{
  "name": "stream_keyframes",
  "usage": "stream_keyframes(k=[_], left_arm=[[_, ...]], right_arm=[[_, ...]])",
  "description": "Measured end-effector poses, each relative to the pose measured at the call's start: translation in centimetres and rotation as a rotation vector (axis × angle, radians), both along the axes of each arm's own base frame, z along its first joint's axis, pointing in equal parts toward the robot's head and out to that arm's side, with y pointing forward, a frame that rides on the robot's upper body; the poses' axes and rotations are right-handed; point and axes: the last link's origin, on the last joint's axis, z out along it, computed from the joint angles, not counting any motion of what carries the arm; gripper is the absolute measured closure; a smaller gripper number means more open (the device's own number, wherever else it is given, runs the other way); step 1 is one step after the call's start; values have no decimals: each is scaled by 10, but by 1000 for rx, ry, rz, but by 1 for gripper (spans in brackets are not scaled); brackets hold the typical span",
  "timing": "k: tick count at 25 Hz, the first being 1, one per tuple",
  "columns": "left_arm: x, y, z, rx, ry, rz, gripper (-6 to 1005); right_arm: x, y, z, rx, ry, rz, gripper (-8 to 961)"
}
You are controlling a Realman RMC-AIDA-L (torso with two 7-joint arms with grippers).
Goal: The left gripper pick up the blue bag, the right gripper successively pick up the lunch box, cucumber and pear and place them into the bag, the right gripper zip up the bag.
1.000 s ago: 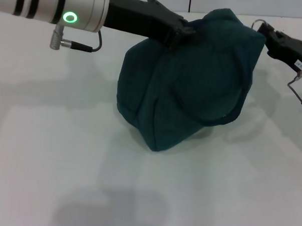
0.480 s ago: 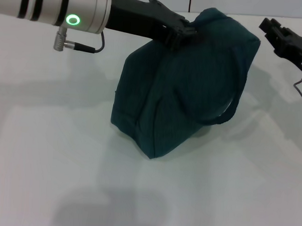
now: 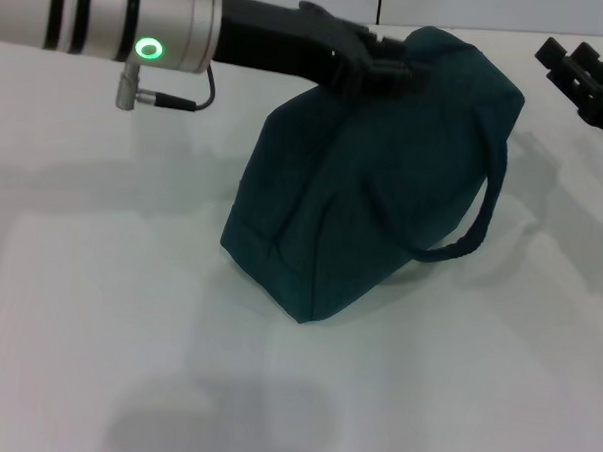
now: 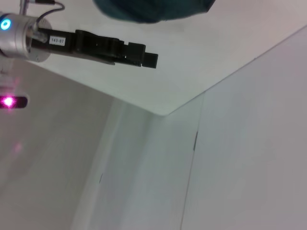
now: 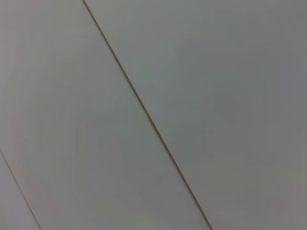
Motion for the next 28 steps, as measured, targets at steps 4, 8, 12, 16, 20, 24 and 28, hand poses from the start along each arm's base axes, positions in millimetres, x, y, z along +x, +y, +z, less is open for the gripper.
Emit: stream_keyframes(k=[4,8,12,16,20,24,28], left_arm=[[-1,-3,12,27,-74,-17,605],[-19,-11,31,101,-160,-60,442],[-54,-29,43,181,-197,-89,305],[-101,-53,47,227,-208,-90,205],[-147,-83,41,243,-213,-84,105],[-185,-116,28,262,-189,-60,105],[-211,-138,8,262,-157,-14,105]], right_arm=[[3,-10,7,21,17,35,322],[2,-27,21,74,21,147,205],[-5,-51,37,86,2,338,129],[-10,-77,42,-23,-53,556,98],[-8,-96,29,-173,-111,658,99],[2,-108,5,-281,-191,644,101],[15,-112,-18,-342,-283,574,102]])
